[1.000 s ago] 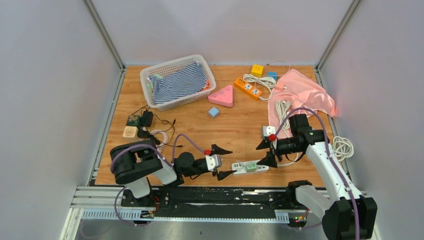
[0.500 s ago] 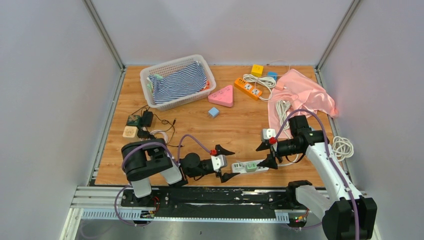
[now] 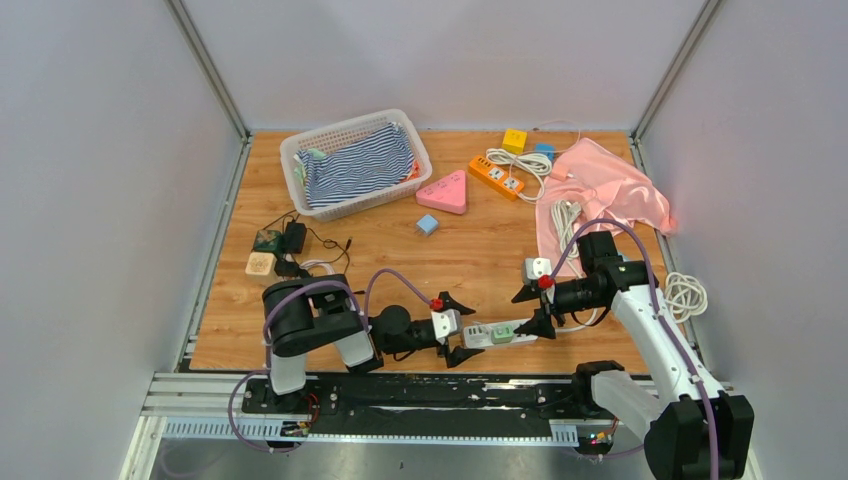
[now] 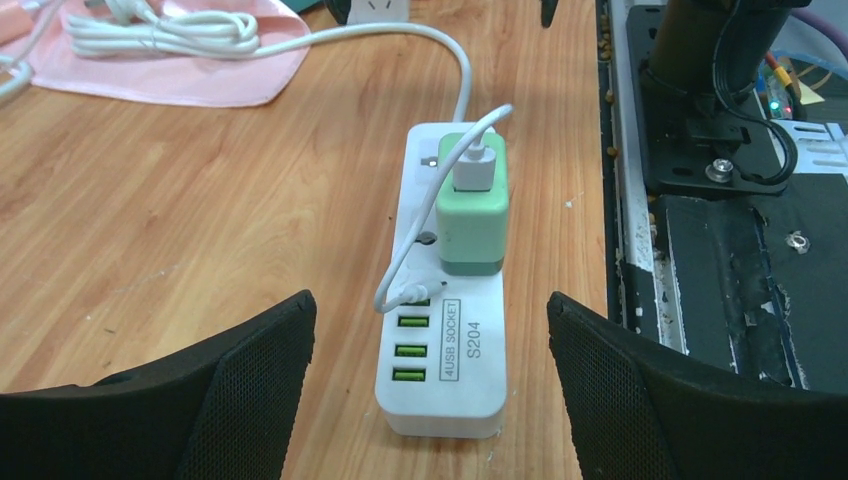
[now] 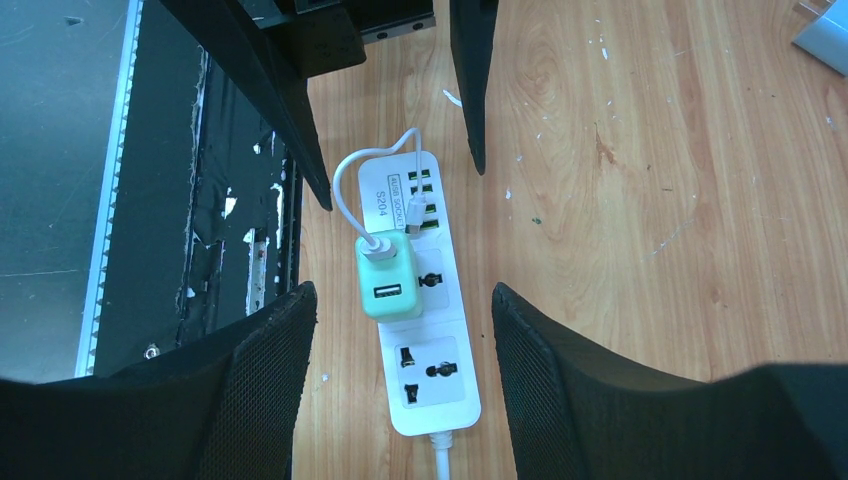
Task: Pull the plug off the socket
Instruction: Remove the plug from the socket.
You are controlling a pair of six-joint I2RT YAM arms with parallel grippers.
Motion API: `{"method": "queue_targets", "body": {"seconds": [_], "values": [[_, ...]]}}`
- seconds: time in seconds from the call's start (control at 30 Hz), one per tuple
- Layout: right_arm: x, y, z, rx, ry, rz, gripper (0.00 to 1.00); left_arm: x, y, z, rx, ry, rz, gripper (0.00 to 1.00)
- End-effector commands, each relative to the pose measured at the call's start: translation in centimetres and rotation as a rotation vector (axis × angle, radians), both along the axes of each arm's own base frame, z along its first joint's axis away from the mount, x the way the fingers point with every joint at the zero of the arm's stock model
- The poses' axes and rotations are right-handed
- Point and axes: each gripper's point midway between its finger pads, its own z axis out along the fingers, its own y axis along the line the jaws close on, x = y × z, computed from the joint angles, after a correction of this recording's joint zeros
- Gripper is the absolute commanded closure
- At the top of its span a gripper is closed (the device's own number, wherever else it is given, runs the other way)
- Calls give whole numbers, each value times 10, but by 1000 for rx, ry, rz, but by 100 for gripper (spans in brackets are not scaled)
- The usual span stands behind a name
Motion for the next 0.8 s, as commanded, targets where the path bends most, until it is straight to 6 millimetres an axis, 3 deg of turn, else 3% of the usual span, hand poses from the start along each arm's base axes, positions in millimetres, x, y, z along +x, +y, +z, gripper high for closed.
{"method": "queue_targets", "body": {"seconds": [0.0, 0.77], "values": [[-7, 1, 0, 26, 13, 10, 33, 3, -7, -2, -20, 31, 21, 13], [-9, 1, 0, 25, 17, 12, 33, 3, -14, -20, 16, 37, 34, 16]]}}
